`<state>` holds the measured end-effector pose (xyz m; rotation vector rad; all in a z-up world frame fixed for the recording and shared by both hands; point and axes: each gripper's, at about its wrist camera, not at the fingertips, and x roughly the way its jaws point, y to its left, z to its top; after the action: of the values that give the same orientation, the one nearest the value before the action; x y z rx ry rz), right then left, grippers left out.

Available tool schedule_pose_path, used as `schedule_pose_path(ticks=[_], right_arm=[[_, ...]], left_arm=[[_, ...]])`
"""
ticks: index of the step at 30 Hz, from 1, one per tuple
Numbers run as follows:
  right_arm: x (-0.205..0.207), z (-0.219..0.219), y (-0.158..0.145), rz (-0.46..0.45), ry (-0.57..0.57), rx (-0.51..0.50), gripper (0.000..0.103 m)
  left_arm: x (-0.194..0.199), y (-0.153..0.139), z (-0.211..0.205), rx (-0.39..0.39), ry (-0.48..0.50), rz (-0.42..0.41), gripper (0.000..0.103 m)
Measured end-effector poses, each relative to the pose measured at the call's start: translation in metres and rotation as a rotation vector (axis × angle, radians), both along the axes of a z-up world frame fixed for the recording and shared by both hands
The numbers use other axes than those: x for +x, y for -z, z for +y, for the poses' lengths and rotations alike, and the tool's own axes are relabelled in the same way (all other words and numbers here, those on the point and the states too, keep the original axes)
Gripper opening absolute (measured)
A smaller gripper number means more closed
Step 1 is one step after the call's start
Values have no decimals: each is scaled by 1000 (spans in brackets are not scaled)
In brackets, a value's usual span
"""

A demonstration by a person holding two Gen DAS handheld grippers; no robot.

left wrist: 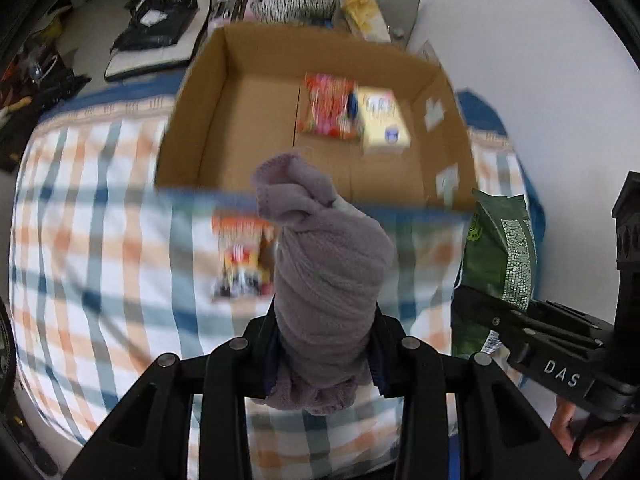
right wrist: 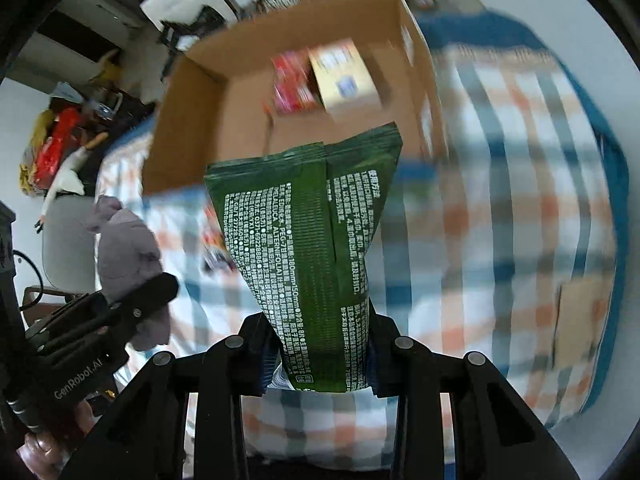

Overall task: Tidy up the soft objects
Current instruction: 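Carry the sock and green bag into the box and open both tools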

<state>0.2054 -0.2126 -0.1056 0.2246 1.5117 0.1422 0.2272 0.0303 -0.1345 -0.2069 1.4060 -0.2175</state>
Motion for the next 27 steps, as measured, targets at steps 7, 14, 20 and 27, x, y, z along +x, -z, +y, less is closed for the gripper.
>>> schedule_pose_path(ticks=[7, 14, 20, 27], right_arm=[[88, 38, 12, -42, 16, -30, 37], [153, 34, 86, 66, 50, -19, 37], [171, 51, 132, 144, 41, -8, 37], [190, 76, 170, 191, 16, -26, 37]], left_arm=[[95, 13, -13, 0, -36, 11, 32], [166, 57, -3, 29, -62, 104, 32], [205, 96, -4, 67, -44, 174, 32], [235, 129, -8, 81, -18, 229, 35]])
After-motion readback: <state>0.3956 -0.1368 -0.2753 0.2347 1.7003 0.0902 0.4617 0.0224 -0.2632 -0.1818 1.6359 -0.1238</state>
